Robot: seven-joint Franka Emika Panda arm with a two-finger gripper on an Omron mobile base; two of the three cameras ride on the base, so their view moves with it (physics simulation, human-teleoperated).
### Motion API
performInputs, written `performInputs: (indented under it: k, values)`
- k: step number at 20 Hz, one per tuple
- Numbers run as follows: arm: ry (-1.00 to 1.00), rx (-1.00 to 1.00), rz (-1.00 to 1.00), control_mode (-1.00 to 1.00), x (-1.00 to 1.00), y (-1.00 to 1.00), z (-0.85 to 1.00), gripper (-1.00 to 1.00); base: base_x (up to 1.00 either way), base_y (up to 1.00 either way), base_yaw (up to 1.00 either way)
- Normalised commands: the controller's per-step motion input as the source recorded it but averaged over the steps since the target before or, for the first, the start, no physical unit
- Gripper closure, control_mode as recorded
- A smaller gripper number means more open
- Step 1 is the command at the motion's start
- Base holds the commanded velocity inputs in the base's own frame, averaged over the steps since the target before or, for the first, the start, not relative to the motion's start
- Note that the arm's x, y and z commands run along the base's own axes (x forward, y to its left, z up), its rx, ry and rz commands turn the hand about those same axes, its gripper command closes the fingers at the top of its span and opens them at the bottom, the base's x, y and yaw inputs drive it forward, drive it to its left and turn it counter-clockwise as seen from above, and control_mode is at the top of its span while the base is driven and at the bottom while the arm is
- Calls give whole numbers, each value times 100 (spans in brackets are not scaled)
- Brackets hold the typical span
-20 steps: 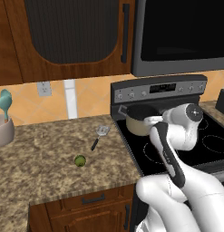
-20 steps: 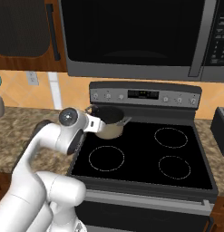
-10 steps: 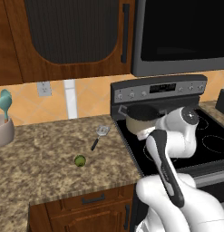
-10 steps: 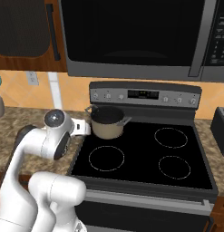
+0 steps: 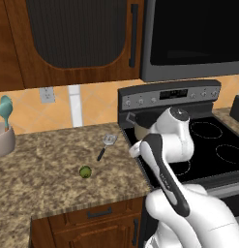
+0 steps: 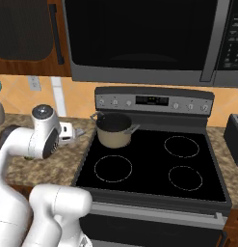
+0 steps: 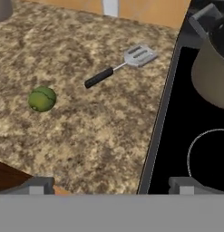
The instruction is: Put the lime and lime in the pot. Retrieve the spatula and lightly stir the vegetables in the pot.
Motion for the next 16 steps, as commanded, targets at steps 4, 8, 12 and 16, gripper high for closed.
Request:
performInputs:
  k: [4, 8, 12, 16]
  values:
    - [16, -2, 8, -100, -1, 72, -4, -100, 0, 0, 0]
    - [8, -6, 5, -100, 0, 21, -9, -100, 0, 0, 0]
    - [2, -5, 0, -100, 0, 34, -8, -100, 0, 0, 0]
    - [19, -5, 0, -100, 0, 67, 0, -100, 0, 0, 0]
